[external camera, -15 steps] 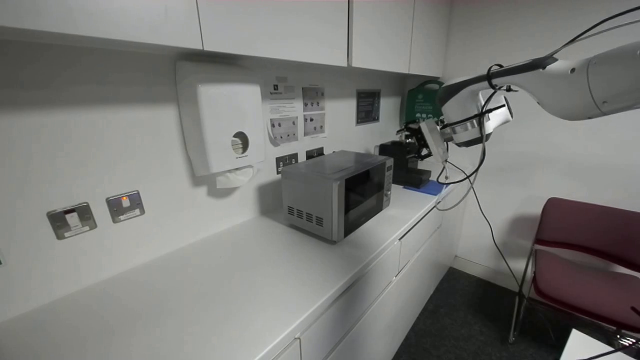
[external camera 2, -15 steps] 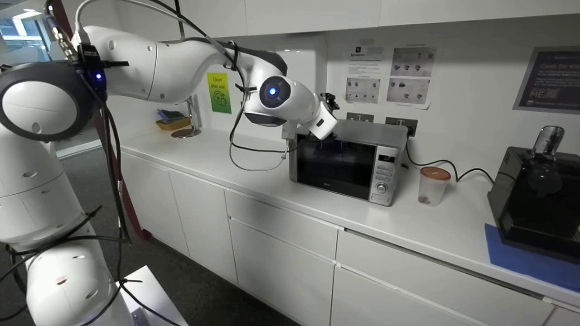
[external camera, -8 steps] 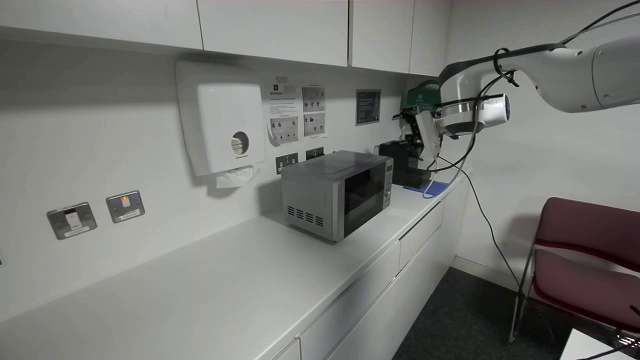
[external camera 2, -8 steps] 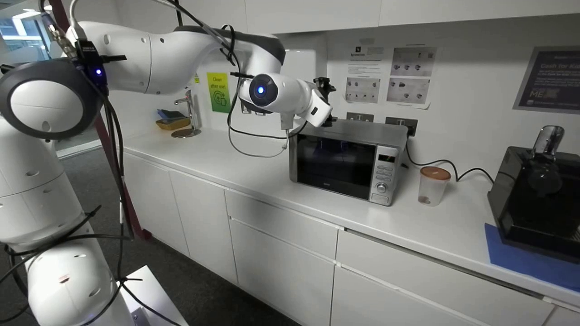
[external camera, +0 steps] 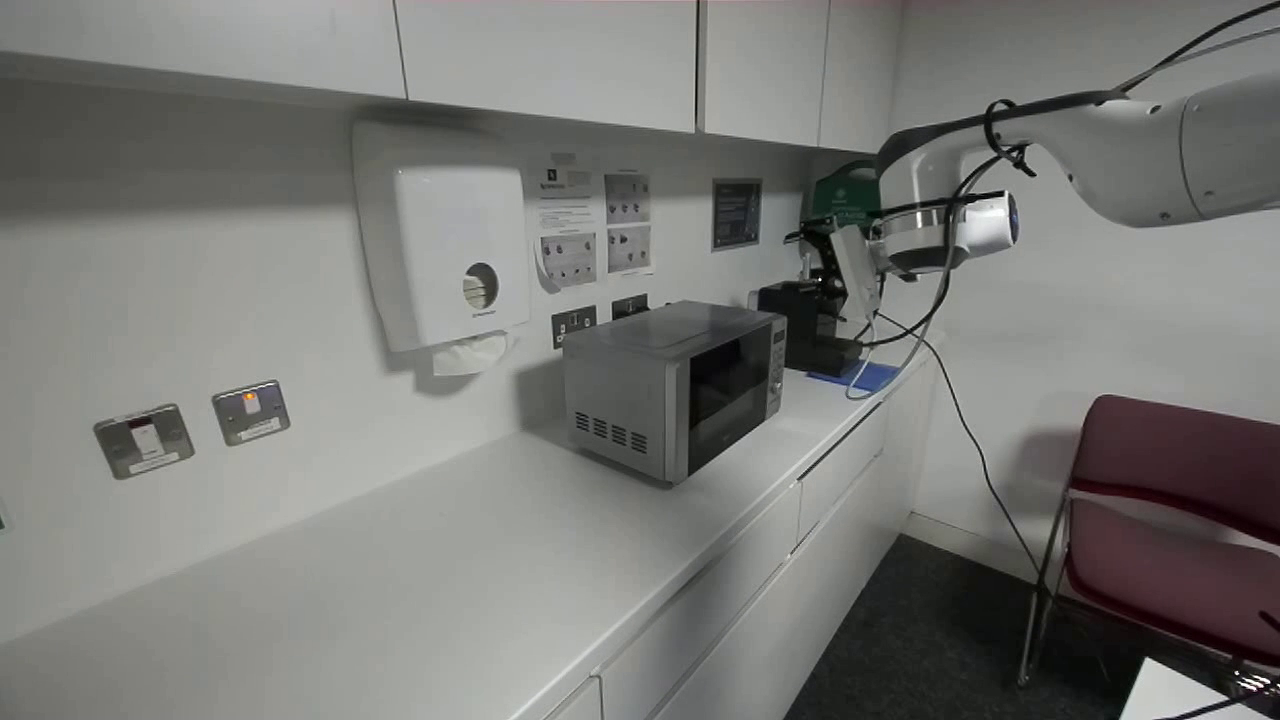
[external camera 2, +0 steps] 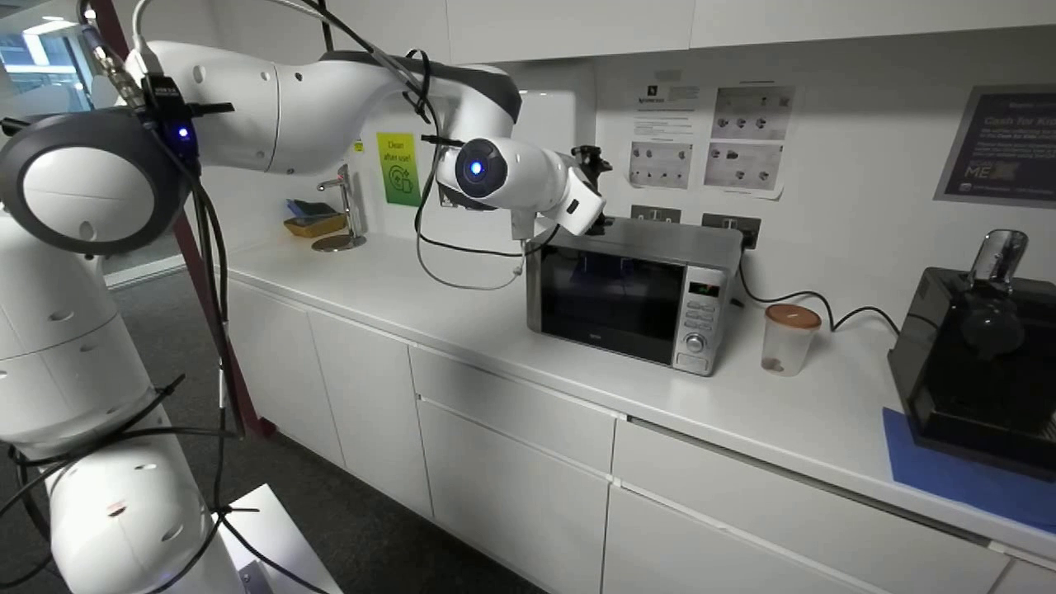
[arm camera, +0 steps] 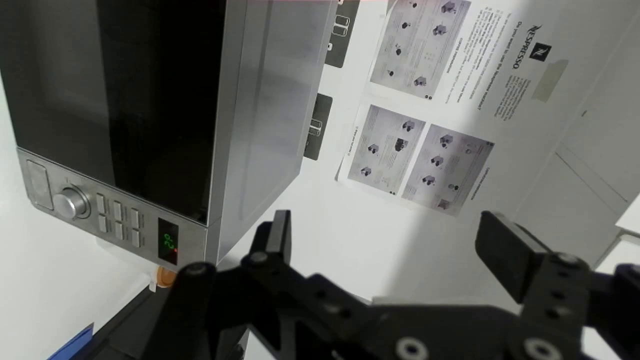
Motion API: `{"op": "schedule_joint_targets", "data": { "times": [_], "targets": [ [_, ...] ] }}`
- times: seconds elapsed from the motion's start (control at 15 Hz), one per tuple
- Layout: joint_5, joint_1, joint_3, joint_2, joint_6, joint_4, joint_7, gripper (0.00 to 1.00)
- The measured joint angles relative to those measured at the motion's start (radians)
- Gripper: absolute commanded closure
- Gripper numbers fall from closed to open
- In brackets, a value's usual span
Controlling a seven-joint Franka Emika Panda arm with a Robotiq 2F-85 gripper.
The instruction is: Press a button on the microwave.
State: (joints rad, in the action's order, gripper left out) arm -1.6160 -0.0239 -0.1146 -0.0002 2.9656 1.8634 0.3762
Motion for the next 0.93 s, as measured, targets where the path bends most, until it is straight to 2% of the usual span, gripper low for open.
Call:
{"op": "schedule_joint_targets", "data": {
  "times": [0.47,0.6,0.93],
  "targets": [
    [-0.027,-0.005,-0.008,0.005,-0.004,-0.007,0.019,0.00],
    [-0.108,-0.011,-0.028,0.010,-0.011,-0.024,0.079,0.00],
    [-0.392,-0.049,-0.085,0.015,-0.074,-0.041,0.268,0.00]
  ]
}}
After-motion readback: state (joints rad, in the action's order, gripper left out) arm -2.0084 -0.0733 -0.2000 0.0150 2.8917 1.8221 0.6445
